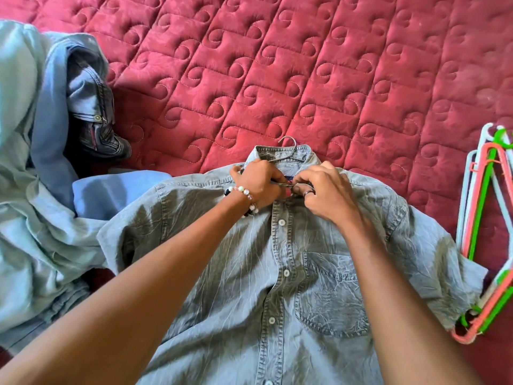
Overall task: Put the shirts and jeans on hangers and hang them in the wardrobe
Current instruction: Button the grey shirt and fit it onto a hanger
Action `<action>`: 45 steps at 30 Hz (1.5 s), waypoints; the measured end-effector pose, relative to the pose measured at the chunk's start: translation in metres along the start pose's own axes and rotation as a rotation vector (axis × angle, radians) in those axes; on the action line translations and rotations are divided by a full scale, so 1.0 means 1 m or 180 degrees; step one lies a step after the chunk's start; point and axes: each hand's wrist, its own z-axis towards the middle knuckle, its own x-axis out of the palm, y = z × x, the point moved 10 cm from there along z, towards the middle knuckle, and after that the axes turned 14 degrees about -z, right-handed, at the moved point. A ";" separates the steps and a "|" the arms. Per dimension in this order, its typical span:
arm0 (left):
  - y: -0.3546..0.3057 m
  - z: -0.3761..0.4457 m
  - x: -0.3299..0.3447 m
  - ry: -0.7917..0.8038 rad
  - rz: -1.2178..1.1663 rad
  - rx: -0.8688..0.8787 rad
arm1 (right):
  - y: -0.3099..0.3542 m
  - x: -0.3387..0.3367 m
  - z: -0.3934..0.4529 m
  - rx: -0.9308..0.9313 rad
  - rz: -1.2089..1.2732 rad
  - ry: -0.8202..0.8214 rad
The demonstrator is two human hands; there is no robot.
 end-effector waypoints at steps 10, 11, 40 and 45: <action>-0.015 -0.004 0.025 0.0400 0.0831 0.0679 | 0.010 0.005 -0.009 0.0018 -0.0776 0.0190; -0.017 -0.004 0.029 0.0489 0.0953 0.0761 | 0.009 0.009 -0.009 0.0029 -0.0777 0.0308; 0.014 -0.018 0.015 -0.0184 -0.0867 -0.0099 | -0.007 0.028 -0.090 0.3133 0.2726 -0.0822; 0.002 -0.018 0.016 0.0067 0.0054 -0.0098 | -0.006 0.027 -0.089 0.2942 0.2188 -0.0663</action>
